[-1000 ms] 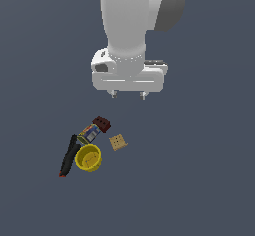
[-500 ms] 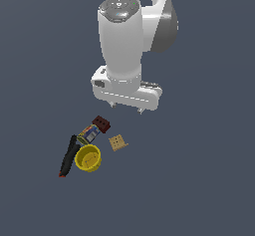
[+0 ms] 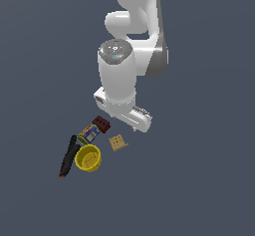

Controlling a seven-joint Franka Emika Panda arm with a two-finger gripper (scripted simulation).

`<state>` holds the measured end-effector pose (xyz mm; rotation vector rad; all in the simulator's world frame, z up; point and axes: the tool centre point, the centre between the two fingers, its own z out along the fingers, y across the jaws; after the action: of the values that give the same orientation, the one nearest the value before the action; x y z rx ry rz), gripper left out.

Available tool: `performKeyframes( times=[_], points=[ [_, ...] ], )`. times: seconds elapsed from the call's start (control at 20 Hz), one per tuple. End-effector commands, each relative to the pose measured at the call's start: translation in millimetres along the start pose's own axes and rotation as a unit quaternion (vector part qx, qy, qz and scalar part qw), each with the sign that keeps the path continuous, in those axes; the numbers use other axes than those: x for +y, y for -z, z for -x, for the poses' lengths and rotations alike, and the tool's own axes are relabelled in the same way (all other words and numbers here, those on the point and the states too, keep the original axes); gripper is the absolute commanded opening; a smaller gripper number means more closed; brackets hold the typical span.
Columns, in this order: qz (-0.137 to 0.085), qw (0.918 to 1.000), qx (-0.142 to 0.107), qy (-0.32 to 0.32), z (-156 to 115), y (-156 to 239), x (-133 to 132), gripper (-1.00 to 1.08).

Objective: Pick up a designated object from a clutter of objects.

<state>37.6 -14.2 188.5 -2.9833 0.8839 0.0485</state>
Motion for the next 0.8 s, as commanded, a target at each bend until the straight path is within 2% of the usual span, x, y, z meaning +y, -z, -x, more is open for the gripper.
performKeyframes(
  times=[0.0,0.25,0.75],
  points=[
    [0.0,0.9993,0.002,-0.038,-4.6,-17.1,1.7,1.0],
    [0.001,0.9938,0.007,-0.111,-12.1,-51.1,6.9,1.0],
    [0.003,0.9737,0.016,-0.227,-20.8,-105.8,19.4,1.0]
  ],
)
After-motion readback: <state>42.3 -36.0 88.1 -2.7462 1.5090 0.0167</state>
